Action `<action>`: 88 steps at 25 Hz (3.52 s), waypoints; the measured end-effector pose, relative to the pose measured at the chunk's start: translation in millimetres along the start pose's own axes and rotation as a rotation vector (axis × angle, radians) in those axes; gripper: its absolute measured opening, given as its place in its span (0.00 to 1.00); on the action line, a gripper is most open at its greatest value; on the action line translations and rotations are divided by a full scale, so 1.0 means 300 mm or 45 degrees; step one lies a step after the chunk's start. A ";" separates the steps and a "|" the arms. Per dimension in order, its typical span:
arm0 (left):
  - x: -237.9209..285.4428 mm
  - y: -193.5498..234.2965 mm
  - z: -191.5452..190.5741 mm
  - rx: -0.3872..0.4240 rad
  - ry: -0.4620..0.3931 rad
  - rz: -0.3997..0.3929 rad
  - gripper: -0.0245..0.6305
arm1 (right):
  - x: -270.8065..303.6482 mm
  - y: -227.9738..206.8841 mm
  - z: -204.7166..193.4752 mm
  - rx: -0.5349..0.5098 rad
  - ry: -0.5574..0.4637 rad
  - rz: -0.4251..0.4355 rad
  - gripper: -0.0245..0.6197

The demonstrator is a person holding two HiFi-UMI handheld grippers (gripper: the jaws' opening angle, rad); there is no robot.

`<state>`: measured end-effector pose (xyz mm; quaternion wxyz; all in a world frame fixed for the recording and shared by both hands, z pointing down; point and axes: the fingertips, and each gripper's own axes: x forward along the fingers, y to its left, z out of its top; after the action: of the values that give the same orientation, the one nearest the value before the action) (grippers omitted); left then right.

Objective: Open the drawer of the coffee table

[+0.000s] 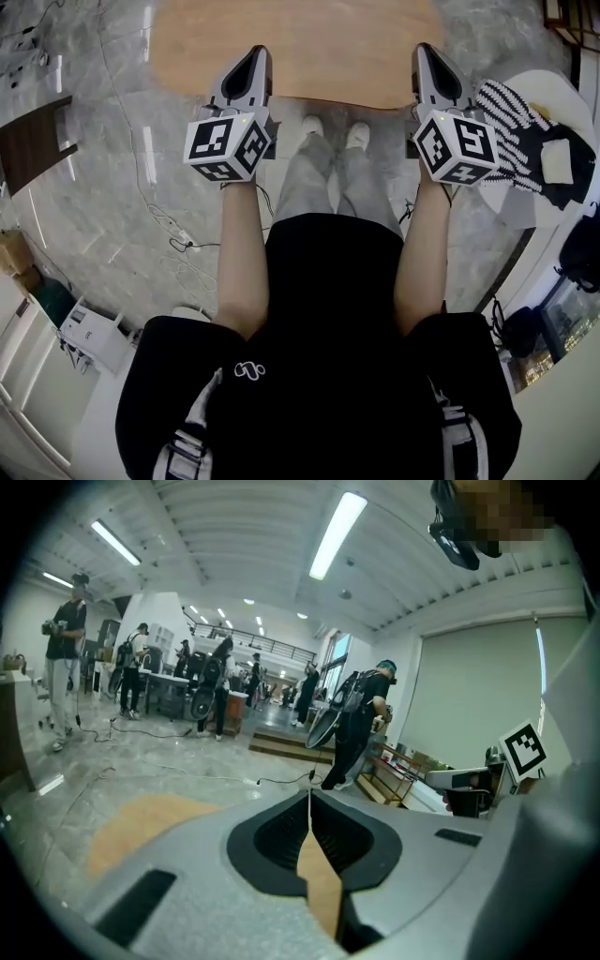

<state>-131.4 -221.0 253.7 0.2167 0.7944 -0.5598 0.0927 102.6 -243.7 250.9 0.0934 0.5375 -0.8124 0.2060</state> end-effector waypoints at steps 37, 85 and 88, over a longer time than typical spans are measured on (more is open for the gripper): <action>0.060 0.093 -0.946 -0.076 0.566 -0.038 0.06 | -0.043 -0.096 -0.936 0.157 0.470 -0.003 0.06; 0.234 0.440 -1.658 0.157 1.067 0.189 0.33 | 0.051 -0.425 -1.687 -0.299 1.011 0.068 0.25; 0.254 0.451 -1.662 0.161 1.066 0.177 0.33 | 0.065 -0.438 -1.697 -0.321 1.024 0.068 0.25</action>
<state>-182.6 -100.2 759.0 0.3692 0.6603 -0.4690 0.4558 179.1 -82.9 746.1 0.4625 0.3775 -0.7437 0.3007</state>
